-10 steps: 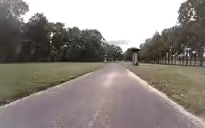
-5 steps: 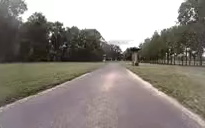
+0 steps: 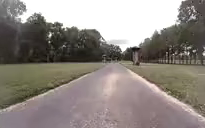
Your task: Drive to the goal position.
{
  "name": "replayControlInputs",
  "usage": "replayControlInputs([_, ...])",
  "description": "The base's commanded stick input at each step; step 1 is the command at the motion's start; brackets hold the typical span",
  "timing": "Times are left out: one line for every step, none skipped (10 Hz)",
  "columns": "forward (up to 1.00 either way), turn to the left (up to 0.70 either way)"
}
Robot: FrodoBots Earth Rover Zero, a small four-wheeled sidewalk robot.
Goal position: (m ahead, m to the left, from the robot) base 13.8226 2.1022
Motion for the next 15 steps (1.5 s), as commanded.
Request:
replayControlInputs([0.70,0.00])
replayControlInputs([0.70,0.00])
replayControlInputs([0.70,0.00])
replayControlInputs([0.70,0.00])
replayControlInputs([0.70,0.00])
replayControlInputs([0.70,0.00])
replayControlInputs([0.70,0.00])
replayControlInputs([0.70,0.00])
replayControlInputs([0.70,0.00])
replayControlInputs([0.70,0.00])
replayControlInputs([0.70,0.00])
replayControlInputs([0.70,0.00])
replayControlInputs([0.70,0.00])
replayControlInputs([0.70,0.00])
replayControlInputs([0.70,0.00])
